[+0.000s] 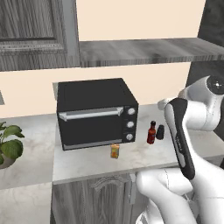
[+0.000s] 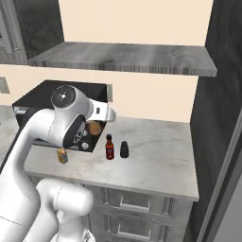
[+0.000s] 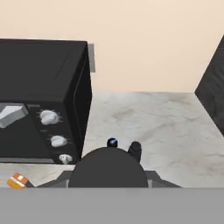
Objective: There are various items on the counter. Only move the condiments/shakers into the cabinet.
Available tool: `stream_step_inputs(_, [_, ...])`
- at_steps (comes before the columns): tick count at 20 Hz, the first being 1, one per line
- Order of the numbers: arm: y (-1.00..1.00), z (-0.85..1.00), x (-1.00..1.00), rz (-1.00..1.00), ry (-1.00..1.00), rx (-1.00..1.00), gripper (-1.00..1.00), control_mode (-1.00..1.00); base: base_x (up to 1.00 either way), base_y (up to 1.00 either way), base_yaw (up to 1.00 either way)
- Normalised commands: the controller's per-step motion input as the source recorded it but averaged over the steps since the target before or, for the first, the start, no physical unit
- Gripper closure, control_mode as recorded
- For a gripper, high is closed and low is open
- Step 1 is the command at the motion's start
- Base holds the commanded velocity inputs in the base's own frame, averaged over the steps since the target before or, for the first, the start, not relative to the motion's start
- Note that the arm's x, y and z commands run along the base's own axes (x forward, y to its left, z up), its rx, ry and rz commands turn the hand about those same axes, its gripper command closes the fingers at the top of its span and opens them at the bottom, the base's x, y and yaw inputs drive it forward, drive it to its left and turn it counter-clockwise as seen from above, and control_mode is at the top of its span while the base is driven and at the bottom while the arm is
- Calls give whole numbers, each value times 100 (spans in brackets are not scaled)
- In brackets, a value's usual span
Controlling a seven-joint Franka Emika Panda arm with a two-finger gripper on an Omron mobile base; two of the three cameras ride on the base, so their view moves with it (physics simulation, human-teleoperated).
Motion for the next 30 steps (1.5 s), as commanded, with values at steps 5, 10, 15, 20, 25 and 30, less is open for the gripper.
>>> stream_step_inputs(5, [41, 100, -55, 0, -22, 0, 100, -100, 0, 0, 0])
stream_step_inputs(10, [45, 100, -29, 0, -21, 0, 100, -100, 0, 0, 0])
stream_step_inputs(15, [43, 92, -2, 0, -14, 0, 100, -100, 0, 0, 0])
stream_step_inputs(20, [35, 81, 1, 0, -3, 0, 100, -100, 0, 0, 0])
stream_step_inputs(25, [12, 22, 42, 1, 2, 1, 100, -100, 0, 0, 0])
stream_step_inputs(30, [16, 0, 65, 1, 0, 0, 100, -100, 0, 0, 0])
